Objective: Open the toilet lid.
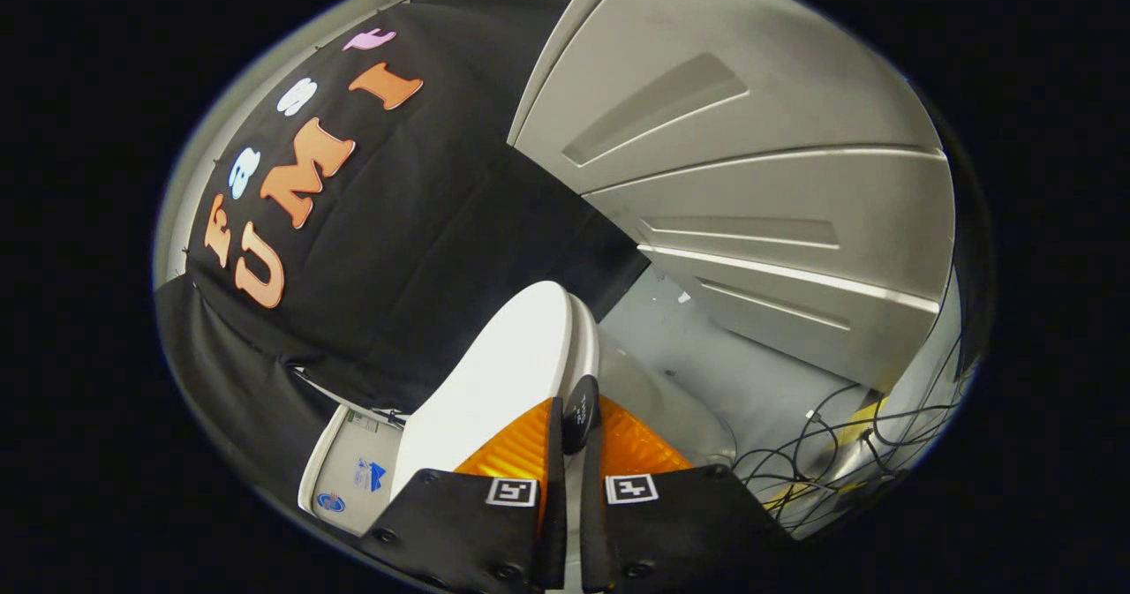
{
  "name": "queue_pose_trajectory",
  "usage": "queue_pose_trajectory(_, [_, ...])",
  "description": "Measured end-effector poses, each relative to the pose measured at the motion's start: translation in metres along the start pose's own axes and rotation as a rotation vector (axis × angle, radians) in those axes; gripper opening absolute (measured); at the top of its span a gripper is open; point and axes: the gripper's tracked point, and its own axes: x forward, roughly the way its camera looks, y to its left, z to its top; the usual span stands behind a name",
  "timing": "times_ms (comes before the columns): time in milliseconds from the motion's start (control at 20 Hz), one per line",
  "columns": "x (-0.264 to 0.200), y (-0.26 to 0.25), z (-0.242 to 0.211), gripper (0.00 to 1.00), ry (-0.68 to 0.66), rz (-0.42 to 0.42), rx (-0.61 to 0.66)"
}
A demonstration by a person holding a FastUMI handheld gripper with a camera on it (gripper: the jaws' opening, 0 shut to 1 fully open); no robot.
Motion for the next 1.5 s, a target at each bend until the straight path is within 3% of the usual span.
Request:
queue_pose_trajectory(50, [-0.004, 0.002, 0.0, 0.09, 0.0, 0.005, 0.004])
queue_pose_trajectory(350, [0.0, -0.001, 0.006, 0.08, -0.012, -0.035, -0.005])
queue_pose_trajectory(650, [0.005, 0.038, 0.042, 0.08, -0.145, -0.052, -0.186])
queue_pose_trajectory(1000, [0.003, 0.07, 0.062, 0.08, -0.192, -0.085, -0.219])
queue_pose_trajectory(1200, [-0.011, 0.113, 0.075, 0.08, -0.24, -0.059, -0.265])
queue_pose_trajectory(1500, [-0.033, 0.193, 0.086, 0.08, -0.286, -0.019, -0.45])
